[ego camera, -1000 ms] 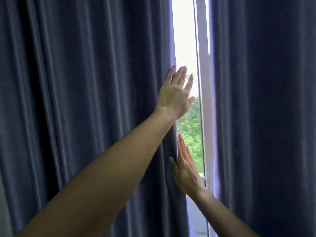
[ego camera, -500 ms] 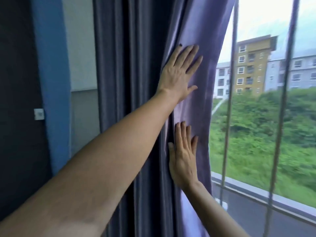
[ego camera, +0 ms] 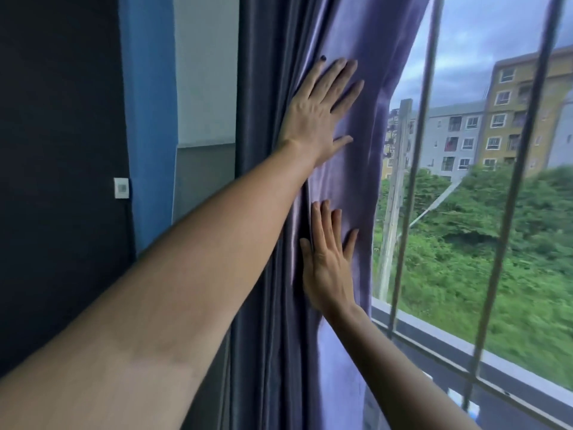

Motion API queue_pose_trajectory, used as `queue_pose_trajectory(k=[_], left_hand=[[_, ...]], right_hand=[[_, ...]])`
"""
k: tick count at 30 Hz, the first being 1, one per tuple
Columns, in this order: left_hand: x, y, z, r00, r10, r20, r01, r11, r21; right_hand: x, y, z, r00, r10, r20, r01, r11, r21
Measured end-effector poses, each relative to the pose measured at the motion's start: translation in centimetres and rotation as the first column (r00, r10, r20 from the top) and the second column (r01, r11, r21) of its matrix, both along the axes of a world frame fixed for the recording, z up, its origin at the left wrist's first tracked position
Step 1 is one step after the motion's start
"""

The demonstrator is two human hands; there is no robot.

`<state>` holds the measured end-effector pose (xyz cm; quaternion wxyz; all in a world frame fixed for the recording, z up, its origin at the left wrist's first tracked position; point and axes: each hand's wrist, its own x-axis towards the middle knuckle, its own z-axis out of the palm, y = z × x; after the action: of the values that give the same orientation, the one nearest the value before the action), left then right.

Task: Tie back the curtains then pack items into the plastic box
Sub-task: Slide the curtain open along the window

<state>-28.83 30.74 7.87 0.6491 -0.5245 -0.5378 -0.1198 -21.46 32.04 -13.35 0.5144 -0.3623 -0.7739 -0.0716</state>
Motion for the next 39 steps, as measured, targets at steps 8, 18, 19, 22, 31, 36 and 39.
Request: queue_pose_trajectory(k=[8,18,19,22,31,36,39], left_hand=[[-11.0,8.3,-0.2,0.999,-0.052,0.007,0.052,0.998,0.043],[-19.7,13.0,-0.5,0.994,-0.105,0.011,0.104,0.994,0.037],[-20.0,13.2,-0.5,0.993,-0.119,0.011,0.118,0.992,0.036],[-20.2,13.9,-0.5,0.991,-0.136,0.011,0.135,0.990,0.040],[-17.7,14.1,-2.4,0.973,-0.226,0.048,0.226,0.974,0.014],[-17.2,13.4,-4.6,0.947,-0.308,0.096,0.312,0.950,-0.031],[-16.8,12.0,-4.7,0.931,-0.337,0.141,0.347,0.936,-0.050]], right_hand=[[-10.5,7.9,0.0,0.999,0.016,0.042,-0.016,1.000,-0.014],[-18.8,12.3,0.0,0.997,0.066,0.043,-0.063,0.996,-0.056],[-19.2,12.6,0.0,0.997,0.062,0.047,-0.059,0.996,-0.060],[-19.1,13.0,0.2,0.997,0.055,0.053,-0.052,0.997,-0.059],[-16.5,12.1,-0.4,0.997,0.019,0.069,-0.013,0.996,-0.088],[-14.1,10.8,0.8,0.986,0.015,0.167,0.007,0.991,-0.133],[-12.9,9.4,1.4,0.976,0.087,0.201,-0.048,0.980,-0.192]])
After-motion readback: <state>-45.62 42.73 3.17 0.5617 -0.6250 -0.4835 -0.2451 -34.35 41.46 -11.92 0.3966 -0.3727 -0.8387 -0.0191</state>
